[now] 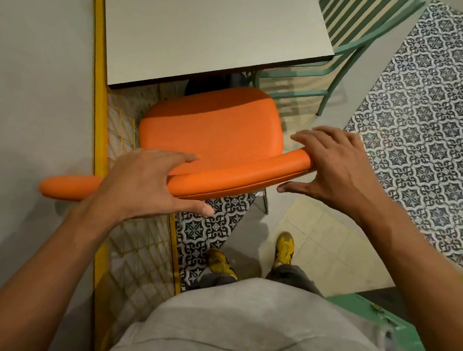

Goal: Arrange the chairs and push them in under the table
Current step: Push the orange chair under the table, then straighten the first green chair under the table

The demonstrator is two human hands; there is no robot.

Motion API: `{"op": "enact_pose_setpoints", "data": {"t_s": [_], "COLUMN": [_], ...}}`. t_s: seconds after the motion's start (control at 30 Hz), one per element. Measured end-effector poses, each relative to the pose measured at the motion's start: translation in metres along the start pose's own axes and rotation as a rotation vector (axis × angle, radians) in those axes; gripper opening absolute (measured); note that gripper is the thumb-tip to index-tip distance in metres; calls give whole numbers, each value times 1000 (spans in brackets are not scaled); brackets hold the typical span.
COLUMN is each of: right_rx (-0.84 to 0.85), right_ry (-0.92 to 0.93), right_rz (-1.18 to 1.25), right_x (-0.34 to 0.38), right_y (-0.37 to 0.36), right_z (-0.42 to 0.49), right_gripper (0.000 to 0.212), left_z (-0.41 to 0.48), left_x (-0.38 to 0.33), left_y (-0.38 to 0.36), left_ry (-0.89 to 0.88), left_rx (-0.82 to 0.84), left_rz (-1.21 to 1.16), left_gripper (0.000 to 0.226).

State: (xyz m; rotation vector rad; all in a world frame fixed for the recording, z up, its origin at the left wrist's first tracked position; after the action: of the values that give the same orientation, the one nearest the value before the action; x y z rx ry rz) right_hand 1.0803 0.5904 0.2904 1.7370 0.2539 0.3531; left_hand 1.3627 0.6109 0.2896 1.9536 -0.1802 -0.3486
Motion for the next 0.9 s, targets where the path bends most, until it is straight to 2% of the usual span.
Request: {"op": "enact_pose_setpoints", "data": {"t_s": [0.13, 0.23, 0.33, 0.43, 0.6, 0.9], "right_rx": [30, 158, 328, 418, 434, 407], "right_ry": [-179, -291, -323, -312, -299, -216], "right_rz": [55, 79, 101, 119, 89, 5], "right_x": [-82, -159, -231, -301, -418, -562], "right_y": [-2, -20, -43, -54, -28, 9], "right_z": [-19, -37, -48, -54, -51, 17], "right_gripper": [108, 108, 110, 108, 105, 95], "left_z": [52, 108, 163, 219, 315, 456], "left_x": [-75, -145, -212, -282, -383, -465], "left_y": [17, 21, 19, 14, 8, 18], "left_ry": [-153, -245, -292, -287, -274, -214], "left_rx": [4, 17, 7, 26, 129, 106], "left_rz": [-21, 31, 37, 9, -19, -37], "left_gripper": [115, 110, 102, 102, 109, 101]}}
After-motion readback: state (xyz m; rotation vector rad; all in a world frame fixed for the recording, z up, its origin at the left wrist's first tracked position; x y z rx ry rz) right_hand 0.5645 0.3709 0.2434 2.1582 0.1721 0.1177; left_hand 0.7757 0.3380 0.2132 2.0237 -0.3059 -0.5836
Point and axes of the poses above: each hand's wrist, its own z-axis towards the middle knuckle, its own y-axis out of the back of the hand, x = y × z, the point moved 9 cm from there along z, towards the middle knuckle, and after that the axes turned 6 degrees about x, right-handed, at the moved point
